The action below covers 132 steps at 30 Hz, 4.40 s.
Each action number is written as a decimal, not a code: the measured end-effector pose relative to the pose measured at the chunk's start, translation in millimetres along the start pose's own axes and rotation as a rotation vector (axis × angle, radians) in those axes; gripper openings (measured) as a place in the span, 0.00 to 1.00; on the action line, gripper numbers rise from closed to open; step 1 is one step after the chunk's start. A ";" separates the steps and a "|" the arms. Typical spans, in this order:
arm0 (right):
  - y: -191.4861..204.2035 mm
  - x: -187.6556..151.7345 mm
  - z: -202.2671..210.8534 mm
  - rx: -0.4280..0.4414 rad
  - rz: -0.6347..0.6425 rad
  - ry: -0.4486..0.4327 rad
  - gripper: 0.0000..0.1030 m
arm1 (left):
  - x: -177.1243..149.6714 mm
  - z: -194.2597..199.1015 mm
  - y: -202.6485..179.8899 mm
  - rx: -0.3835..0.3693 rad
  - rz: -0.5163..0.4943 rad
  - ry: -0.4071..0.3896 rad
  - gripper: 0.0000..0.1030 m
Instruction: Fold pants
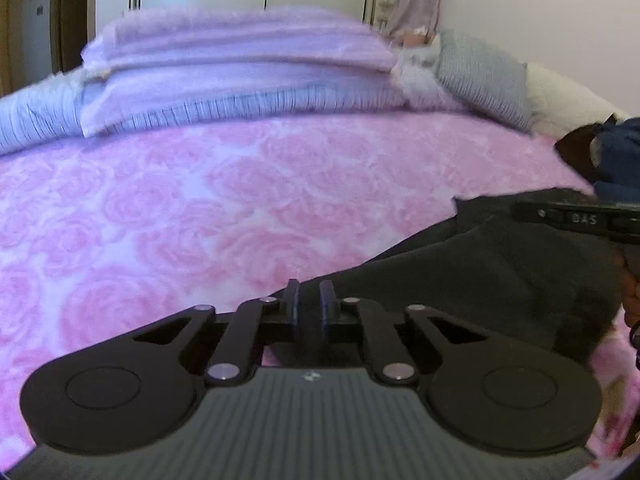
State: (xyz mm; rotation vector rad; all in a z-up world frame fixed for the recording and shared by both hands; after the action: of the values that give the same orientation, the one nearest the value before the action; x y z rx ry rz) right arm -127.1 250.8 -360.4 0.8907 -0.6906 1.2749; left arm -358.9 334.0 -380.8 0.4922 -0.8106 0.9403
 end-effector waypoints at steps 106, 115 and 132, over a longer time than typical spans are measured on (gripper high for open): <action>-25.5 71.1 141.0 -0.392 0.130 -0.114 0.14 | -76.3 109.0 1.0 0.025 0.144 0.104 0.33; 211.5 -71.0 59.1 -0.028 1.098 -0.012 0.21 | -133.4 141.3 91.2 0.077 0.454 0.217 0.32; 231.3 -152.6 54.6 0.053 1.328 0.008 0.14 | -158.4 152.2 110.4 0.023 0.594 0.206 0.32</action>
State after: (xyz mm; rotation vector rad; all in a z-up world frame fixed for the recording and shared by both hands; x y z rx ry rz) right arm -379.5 139.8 -421.4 0.3879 -1.3291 2.4487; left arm -566.4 205.2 -409.1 0.1635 -0.7699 1.5222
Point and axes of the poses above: each gripper's, at about its wrist camera, not at the fingertips, and z roughly against the way its jaws point, y to its left, x to its top, the point moved 5 cm from there along -z, roughly the way its jaws point, and after that the axes turned 9 degrees about x, right-handed, at the moved point
